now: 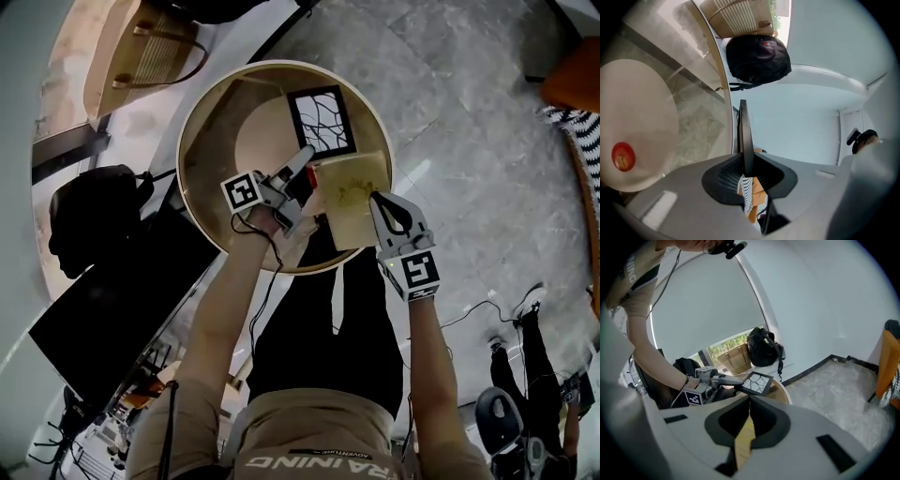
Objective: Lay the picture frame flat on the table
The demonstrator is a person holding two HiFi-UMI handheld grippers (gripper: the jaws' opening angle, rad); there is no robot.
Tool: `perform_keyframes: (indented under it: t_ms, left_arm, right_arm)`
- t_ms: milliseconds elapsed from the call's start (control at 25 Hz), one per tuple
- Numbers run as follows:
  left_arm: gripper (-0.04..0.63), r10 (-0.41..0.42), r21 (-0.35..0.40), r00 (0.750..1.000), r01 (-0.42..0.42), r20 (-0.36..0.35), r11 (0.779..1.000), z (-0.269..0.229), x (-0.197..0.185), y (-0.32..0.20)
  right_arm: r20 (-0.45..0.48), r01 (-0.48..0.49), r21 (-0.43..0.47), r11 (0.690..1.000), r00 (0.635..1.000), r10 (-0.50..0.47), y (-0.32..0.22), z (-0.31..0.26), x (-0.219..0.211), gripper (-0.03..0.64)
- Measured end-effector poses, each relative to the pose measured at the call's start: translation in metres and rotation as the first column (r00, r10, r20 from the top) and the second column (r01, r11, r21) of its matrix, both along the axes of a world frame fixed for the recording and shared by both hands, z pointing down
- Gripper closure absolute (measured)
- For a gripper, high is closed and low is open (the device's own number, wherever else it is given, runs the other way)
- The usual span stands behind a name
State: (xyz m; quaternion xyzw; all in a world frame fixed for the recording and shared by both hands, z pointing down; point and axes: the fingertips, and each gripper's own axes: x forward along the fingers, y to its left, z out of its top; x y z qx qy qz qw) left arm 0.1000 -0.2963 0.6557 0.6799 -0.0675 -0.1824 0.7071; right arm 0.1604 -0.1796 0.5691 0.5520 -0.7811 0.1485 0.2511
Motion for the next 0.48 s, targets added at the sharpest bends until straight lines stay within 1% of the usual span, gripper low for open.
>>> perform_keyframes:
  t_ms: [160, 320, 480]
  left_arm:
    - [0.518, -0.005, -0.021, 1.0, 0.005, 0.002, 1.0, 0.013, 0.004, -0.002]
    - [0.518, -0.005, -0.013, 1.0, 0.005, 0.011, 1.0, 0.022, 0.007, -0.002]
    - [0.518, 0.016, -0.002, 0.998, -0.016, 0.061, 1.0, 0.031, 0.013, -0.002]
  right_arm:
    - [0.002, -0.001, -0.004, 1.0, 1.0, 0.001, -0.009, 0.008, 0.002, 0.609]
    - [0.016, -0.016, -0.013, 1.0, 1.0, 0.016, -0.014, 0.016, 0.004, 0.609]
    - [0.016, -0.016, -0.024, 1.0, 1.0, 0.017, -0.02, 0.022, 0.005, 0.609]
